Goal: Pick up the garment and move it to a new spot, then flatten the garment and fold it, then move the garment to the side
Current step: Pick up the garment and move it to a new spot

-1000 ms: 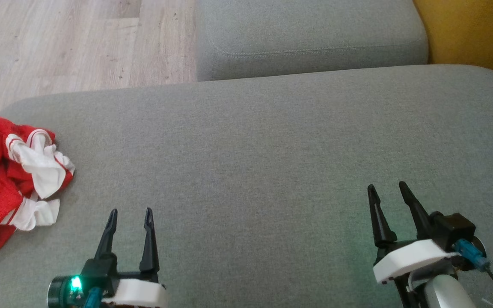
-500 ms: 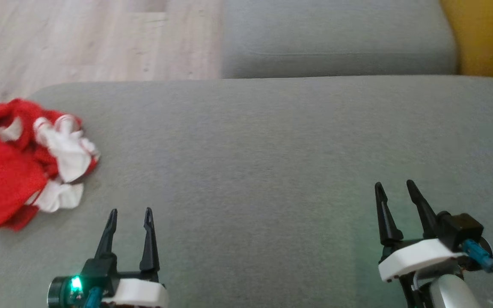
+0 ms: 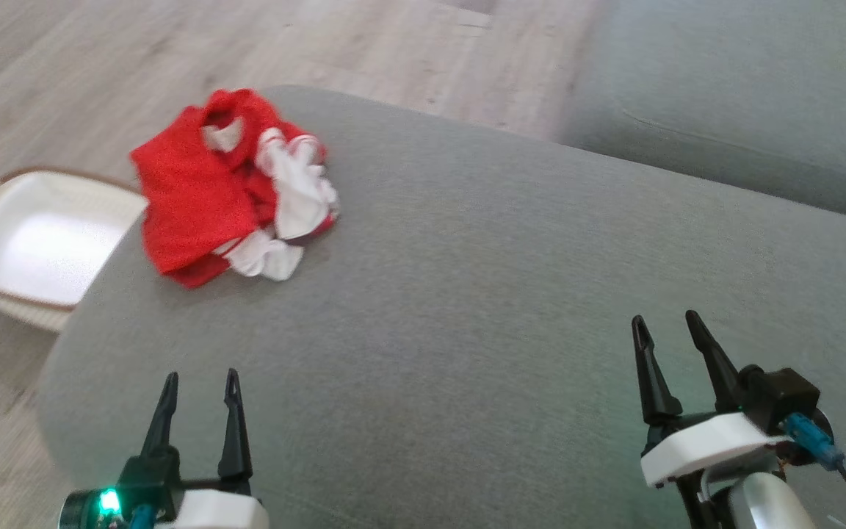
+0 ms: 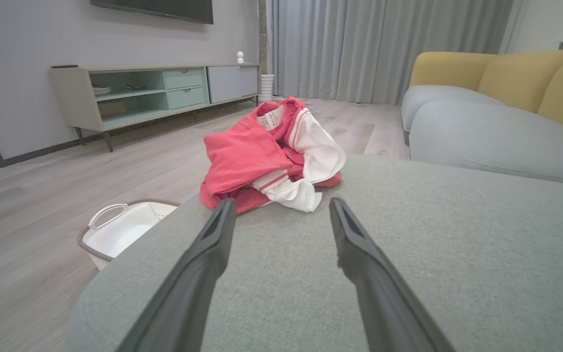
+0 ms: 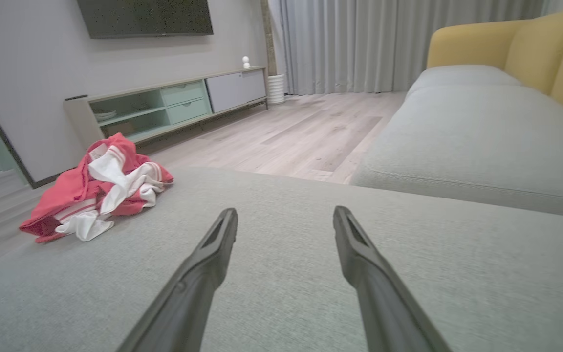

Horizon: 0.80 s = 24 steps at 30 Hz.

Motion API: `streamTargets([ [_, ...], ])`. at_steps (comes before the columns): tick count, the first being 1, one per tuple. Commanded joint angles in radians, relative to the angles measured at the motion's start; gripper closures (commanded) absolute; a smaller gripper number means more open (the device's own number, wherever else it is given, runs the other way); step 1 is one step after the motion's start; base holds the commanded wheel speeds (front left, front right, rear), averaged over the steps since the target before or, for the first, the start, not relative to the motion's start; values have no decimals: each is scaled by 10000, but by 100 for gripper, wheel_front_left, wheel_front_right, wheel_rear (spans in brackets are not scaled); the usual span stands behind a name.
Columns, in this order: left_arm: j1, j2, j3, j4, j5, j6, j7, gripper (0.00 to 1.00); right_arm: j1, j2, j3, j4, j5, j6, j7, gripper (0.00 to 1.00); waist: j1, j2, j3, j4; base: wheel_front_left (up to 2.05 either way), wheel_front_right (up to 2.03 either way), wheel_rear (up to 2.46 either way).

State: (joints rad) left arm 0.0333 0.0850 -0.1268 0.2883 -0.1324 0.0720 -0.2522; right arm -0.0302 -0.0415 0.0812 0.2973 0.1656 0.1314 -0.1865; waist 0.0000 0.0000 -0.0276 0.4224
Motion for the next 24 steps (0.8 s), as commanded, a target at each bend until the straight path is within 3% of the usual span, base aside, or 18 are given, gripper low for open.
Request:
streamTargets([
  [1,-171,101,377,-294,-38,56,-95,0,-411,-87,248,-236,84,-7,-165,0,0,0,1,684,0,0,0],
  [13,-113,148,463,-489,-52,123,-95,0,-473,-87,432,-172,52,-7,-147,0,0,0,171,583,0,0,0],
  [19,-891,315,480,-1066,-423,-309,272,0,-528,-87,302,-326,-77,-7,-79,0,0,0,500,298,0,0,0],
  [24,-2471,854,821,-2185,-1011,-752,1707,0,-743,-87,167,-745,-348,-7,122,0,0,0,1321,-158,0,0,0],
])
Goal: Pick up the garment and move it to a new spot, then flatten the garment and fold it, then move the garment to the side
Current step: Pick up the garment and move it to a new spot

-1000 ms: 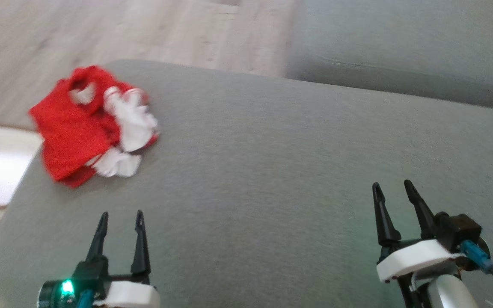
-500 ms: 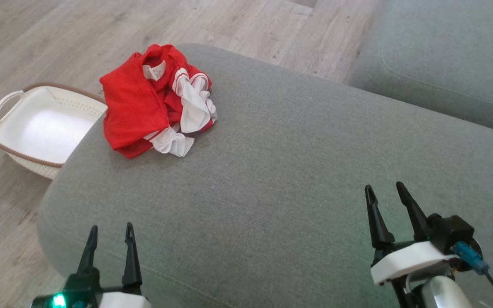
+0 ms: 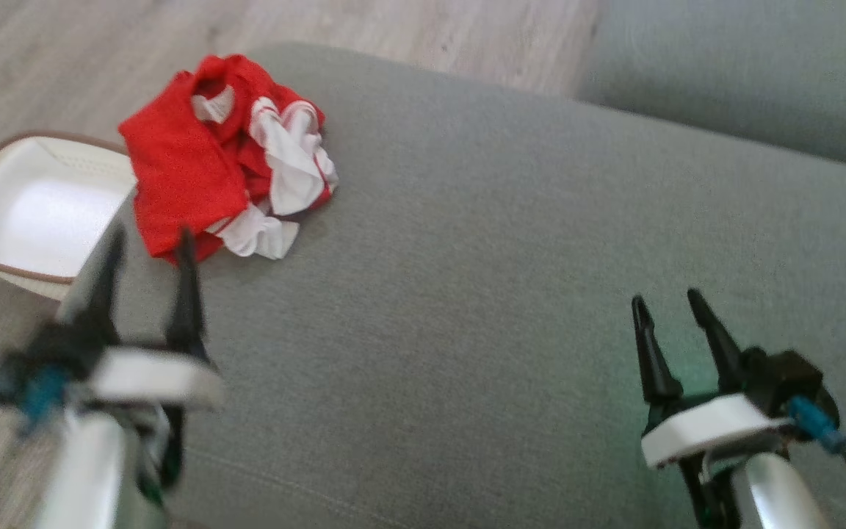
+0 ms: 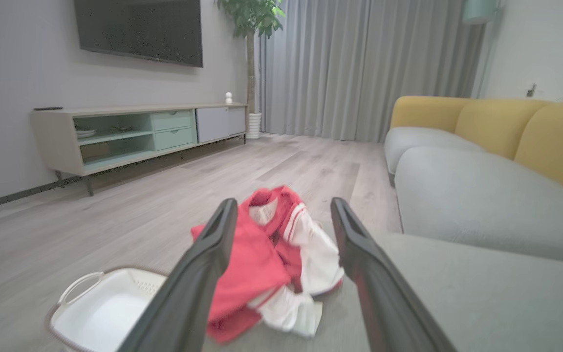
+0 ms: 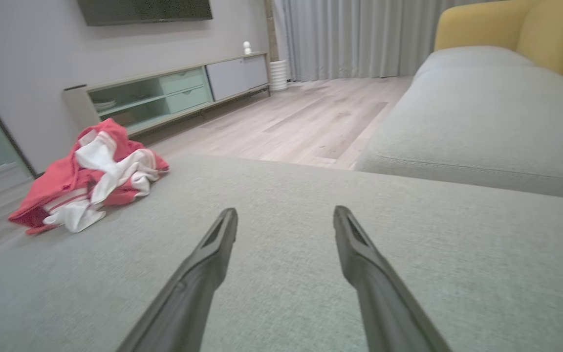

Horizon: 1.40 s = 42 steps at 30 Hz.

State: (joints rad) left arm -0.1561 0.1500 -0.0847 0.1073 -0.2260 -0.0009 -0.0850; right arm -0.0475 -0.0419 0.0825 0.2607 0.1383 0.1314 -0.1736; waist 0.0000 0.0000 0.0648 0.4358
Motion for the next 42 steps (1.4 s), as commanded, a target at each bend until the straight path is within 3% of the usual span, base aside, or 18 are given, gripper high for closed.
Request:
streamTargets([
  [1,-935,268,577,-543,-399,-128,371,0,-617,-83,114,-487,-137,-7,38,0,0,0,604,-407,0,0,0],
  [5,-2255,981,1363,-854,-1248,-313,1683,0,-804,-83,58,-921,-429,-7,291,0,0,0,1504,-1012,0,0,0],
  [11,-3692,2256,2450,-231,-2027,-206,3442,0,-1309,-83,-39,-1735,-956,-7,644,0,0,0,3015,-2070,0,0,0],
  [16,-4183,3068,3102,795,-2328,178,4630,0,-1581,-83,-63,-2318,-1088,-7,763,0,0,0,3926,-2924,0,0,0],
  [20,-4259,3674,3511,1748,-2179,573,4963,0,-1604,-83,-79,-2703,-1124,-7,799,0,0,0,4451,-3481,0,0,0],
  [30,-4586,3677,3994,3716,-2992,835,5961,0,-1494,-83,-335,-3351,-1156,-7,876,0,0,0,4971,-4026,0,0,0],
  [31,-4576,3706,3998,3888,-3003,941,6172,64,-1480,-83,-339,-3364,-1151,-7,892,0,0,0,4946,-4042,0,0,0],
  [32,-4543,3781,3945,4010,-2943,1001,6339,100,-1468,-83,-343,-3372,-1149,-7,907,0,0,0,4905,-4054,0,0,0],
  [35,-4504,3946,3914,4107,-2805,1060,6220,100,-1419,-83,-349,-3348,-1073,-7,902,0,0,0,4653,-4047,0,0,0],
  [36,-4543,4071,3914,3993,-2653,1010,5687,100,-1401,-83,-338,-3255,-985,-7,860,0,0,0,4357,-3990,0,0,0],
  [42,-5168,4548,3507,3276,-2311,280,4513,100,-1269,-83,-322,-2635,-567,-7,535,0,0,0,2857,-3733,0,0,0],
])
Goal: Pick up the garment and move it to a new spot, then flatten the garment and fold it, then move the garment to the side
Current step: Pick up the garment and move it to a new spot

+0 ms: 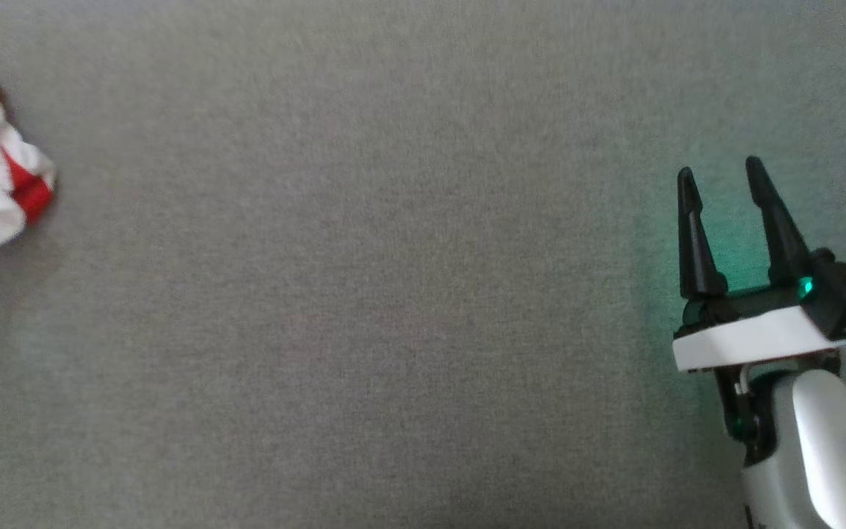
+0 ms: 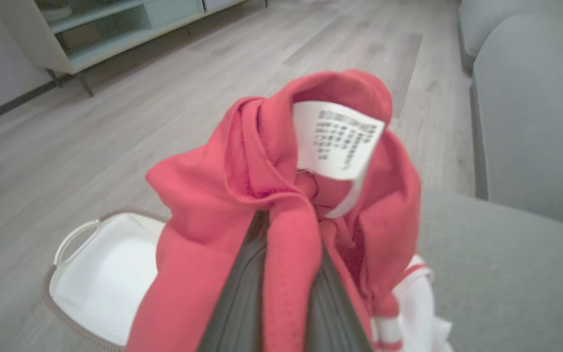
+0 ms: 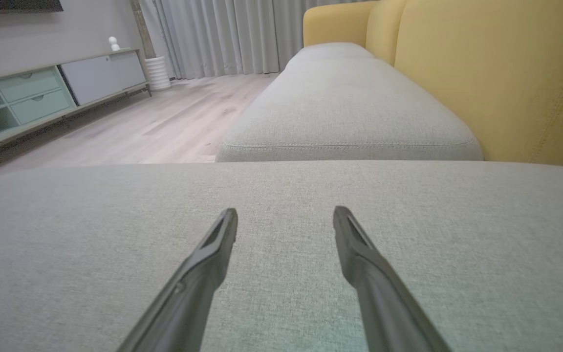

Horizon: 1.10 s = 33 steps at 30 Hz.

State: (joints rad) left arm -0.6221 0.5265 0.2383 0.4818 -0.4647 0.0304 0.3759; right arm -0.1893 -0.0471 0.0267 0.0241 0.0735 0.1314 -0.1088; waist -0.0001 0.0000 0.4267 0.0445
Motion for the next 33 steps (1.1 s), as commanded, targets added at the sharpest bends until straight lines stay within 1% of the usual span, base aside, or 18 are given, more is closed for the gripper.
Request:
streamTargets([
  [1,-695,847,151,-651,97,-180,-121,100,197,-31,252,-133,206,-7,-182,0,1,0,-1046,213,0,0,0],
  [5,-1583,971,-536,-1550,253,-700,-81,100,426,-31,404,436,643,-7,-471,0,1,0,-2215,247,0,0,0],
  [8,-2331,814,-1159,-2258,200,-1026,138,100,592,-31,452,778,908,-7,-663,0,1,0,-2913,171,0,0,0],
  [9,-2600,680,-1390,-2497,157,-1098,213,100,655,-31,432,858,984,-7,-721,0,1,0,-3094,139,0,0,0],
  [12,-3338,24,-2118,-3093,-78,-1240,441,100,822,-31,383,1085,1163,-7,-839,0,1,0,-3558,-52,0,0,0],
  [15,-3829,-883,-2834,-3592,-456,-1322,638,100,912,-31,400,1178,1258,-7,-898,0,1,0,-3804,-352,0,0,0],
  [18,-3955,-1717,-3434,-4010,-944,-1394,807,100,924,-31,437,1185,1305,-7,-929,0,1,0,-3879,-737,0,0,0],
  [21,-3701,-2429,-4021,-4365,-1309,-1437,900,100,855,-31,531,1123,1298,-7,-888,0,1,0,-3784,-1246,0,0,0],
  [22,-3397,-2849,-4331,-4522,-1495,-1453,810,100,775,-31,561,1051,1282,-7,-854,0,1,0,-3650,-1590,0,0,0],
  [23,-3198,-3017,-4491,-4546,-1533,-1461,729,100,734,-31,569,1013,1276,-7,-833,0,1,0,-3568,-1772,0,0,0],
  [24,-3198,-3017,-4491,-4546,-1533,-1461,729,100,734,-31,569,1013,1276,-7,-833,0,1,0,-3568,-1772,0,0,0],
  [25,-2971,-3194,-4625,-4547,-1580,-1467,603,100,692,-31,580,976,1281,-7,-814,0,1,0,-3479,-1960,0,0,0],
  [28,-2132,-3712,-5061,-4305,-1583,-1477,46,100,578,-31,587,891,1298,-7,-785,0,1,0,-3215,-2445,0,0,0],
  [30,-1525,-3919,-5442,-3959,-1391,-1495,-434,100,489,-31,642,862,1322,-7,-779,0,1,0,-3032,-2753,0,0,0],
  [33,-666,-4302,-5886,-3119,-1189,-1485,-1464,100,383,-31,656,835,1376,-7,-796,0,1,0,-2775,-3082,0,0,0],
])
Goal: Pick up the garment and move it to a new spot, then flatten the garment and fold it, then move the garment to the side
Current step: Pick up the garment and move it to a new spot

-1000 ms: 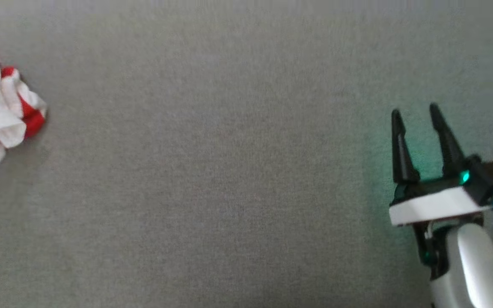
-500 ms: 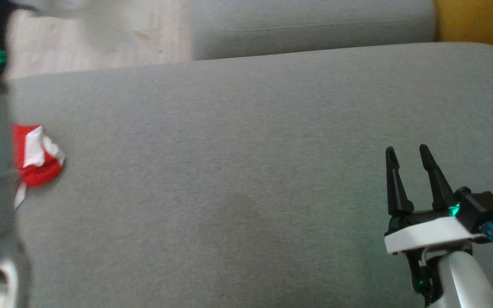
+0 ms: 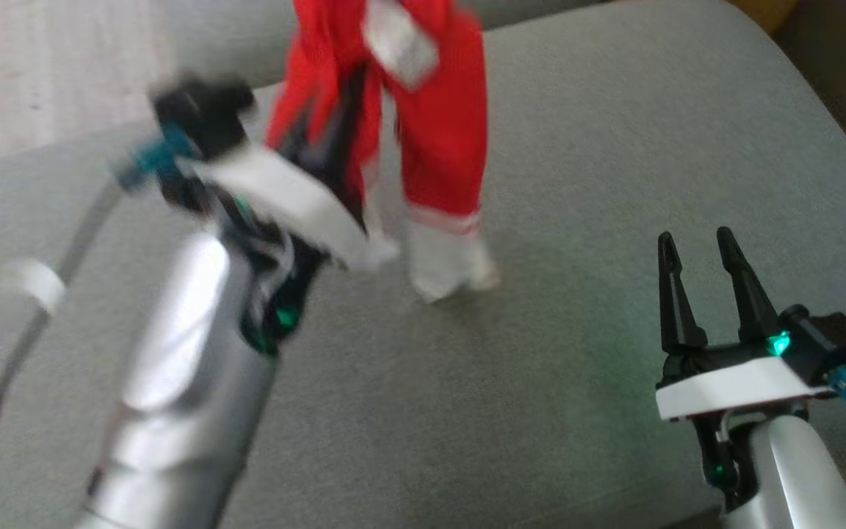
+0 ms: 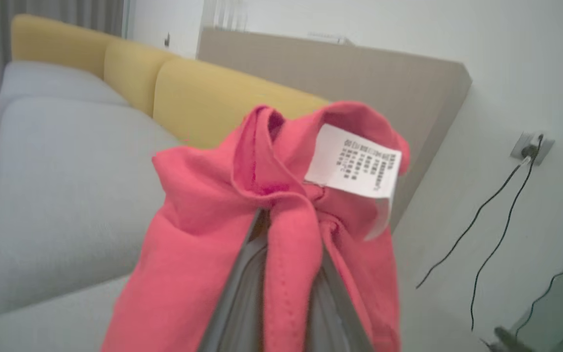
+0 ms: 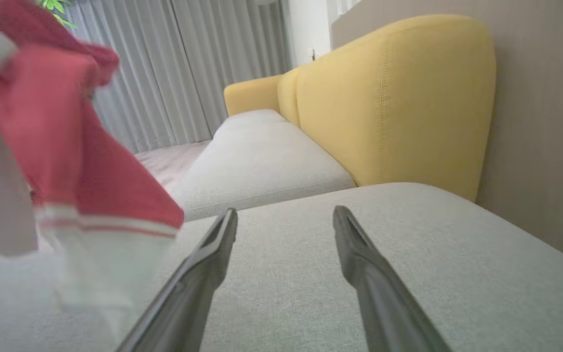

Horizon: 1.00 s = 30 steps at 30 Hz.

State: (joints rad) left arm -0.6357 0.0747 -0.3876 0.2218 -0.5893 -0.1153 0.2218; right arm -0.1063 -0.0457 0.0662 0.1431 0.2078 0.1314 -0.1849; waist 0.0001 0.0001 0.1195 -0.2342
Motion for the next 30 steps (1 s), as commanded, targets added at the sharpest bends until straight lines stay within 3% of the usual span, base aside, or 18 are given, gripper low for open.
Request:
streamTargets([
  [1,-294,123,258,-169,116,3,-281,100,-487,-45,279,-348,54,-7,-48,0,-1,-1,349,-369,0,0,0],
  [5,338,6,-195,1540,774,330,-1390,100,-620,-45,373,-311,97,-7,-88,0,-1,-1,478,-545,0,0,0],
  [6,445,-1,-251,1989,932,461,-1628,88,-633,-45,374,-301,94,-7,-95,0,-1,-1,488,-538,0,0,0],
  [7,538,-6,-330,2427,1069,543,-1818,63,-644,-45,388,-283,94,-7,-87,0,-1,-1,487,-511,0,0,0],
  [8,610,-16,-370,2812,1135,595,-1999,8,-650,-45,403,-264,91,-7,-72,0,-1,-1,477,-471,0,0,0],
  [9,672,-30,-382,3143,1172,652,-2209,0,-648,-45,401,-244,80,-7,-66,0,-1,-1,452,-406,0,0,0],
  [12,820,-108,-220,3692,933,741,-2921,0,-573,-45,257,-203,-49,-7,-48,0,-1,-1,280,-99,0,0,0],
  [17,1432,-84,30,3237,592,644,-4199,0,-324,-45,41,-274,-200,-7,70,0,-1,-1,-72,532,0,0,0],
  [25,3598,1161,1031,1347,1212,1031,-4823,0,156,-45,-18,-254,-355,-7,368,0,-1,-1,-625,1331,0,0,0],
  [30,5130,1543,2139,66,1724,1263,-4831,0,508,-45,-210,-201,-405,-7,507,0,-1,-1,-895,1637,0,0,0],
])
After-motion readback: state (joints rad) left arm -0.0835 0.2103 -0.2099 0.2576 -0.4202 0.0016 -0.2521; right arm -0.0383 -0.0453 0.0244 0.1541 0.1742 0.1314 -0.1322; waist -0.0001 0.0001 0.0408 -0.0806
